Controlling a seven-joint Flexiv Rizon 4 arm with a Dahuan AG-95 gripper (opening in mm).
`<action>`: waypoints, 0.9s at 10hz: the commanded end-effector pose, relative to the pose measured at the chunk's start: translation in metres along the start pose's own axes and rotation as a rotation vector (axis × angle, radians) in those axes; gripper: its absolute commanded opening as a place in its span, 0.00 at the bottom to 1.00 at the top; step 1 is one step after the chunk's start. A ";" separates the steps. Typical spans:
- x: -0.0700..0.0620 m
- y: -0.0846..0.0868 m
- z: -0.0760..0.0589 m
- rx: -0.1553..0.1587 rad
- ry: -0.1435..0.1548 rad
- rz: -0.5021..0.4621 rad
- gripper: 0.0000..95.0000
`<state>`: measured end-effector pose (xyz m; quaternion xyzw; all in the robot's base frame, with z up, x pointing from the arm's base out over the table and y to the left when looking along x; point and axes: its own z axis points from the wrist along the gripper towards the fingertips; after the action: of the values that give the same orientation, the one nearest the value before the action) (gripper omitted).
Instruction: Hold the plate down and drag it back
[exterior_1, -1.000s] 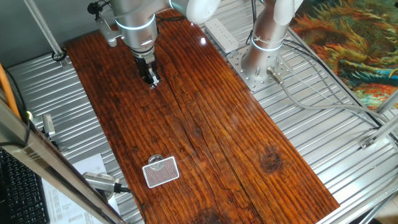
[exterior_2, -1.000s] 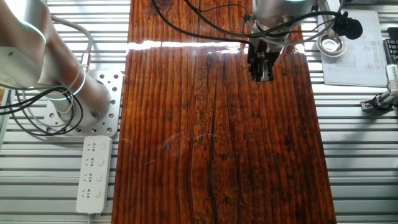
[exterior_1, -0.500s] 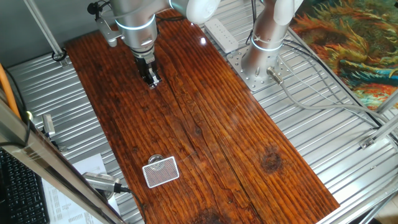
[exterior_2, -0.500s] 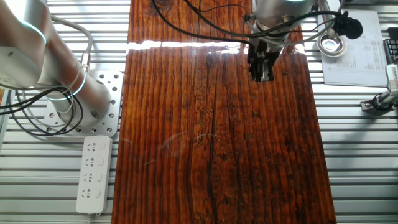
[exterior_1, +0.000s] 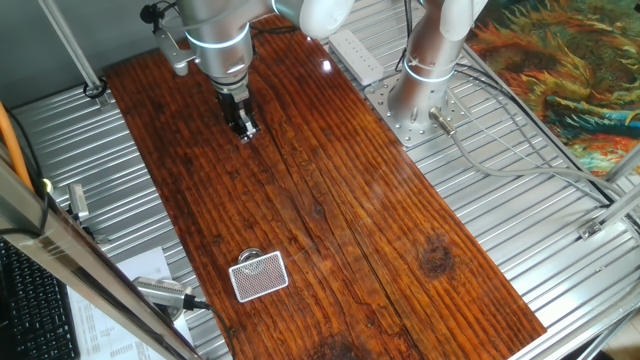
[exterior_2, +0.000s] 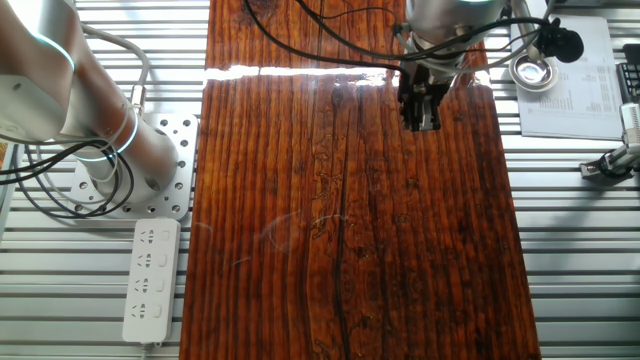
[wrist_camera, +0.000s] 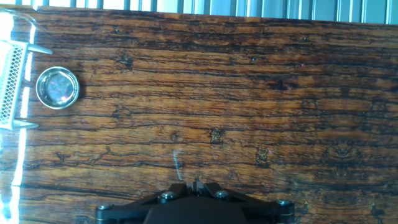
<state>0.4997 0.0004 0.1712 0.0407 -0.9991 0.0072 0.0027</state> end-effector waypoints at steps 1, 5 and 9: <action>0.000 0.000 0.000 -0.001 0.003 -0.001 0.00; 0.000 0.000 0.000 -0.002 0.001 0.001 0.00; 0.000 0.000 0.000 -0.003 0.001 0.021 0.00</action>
<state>0.4995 0.0000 0.1709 0.0291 -0.9996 0.0066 0.0027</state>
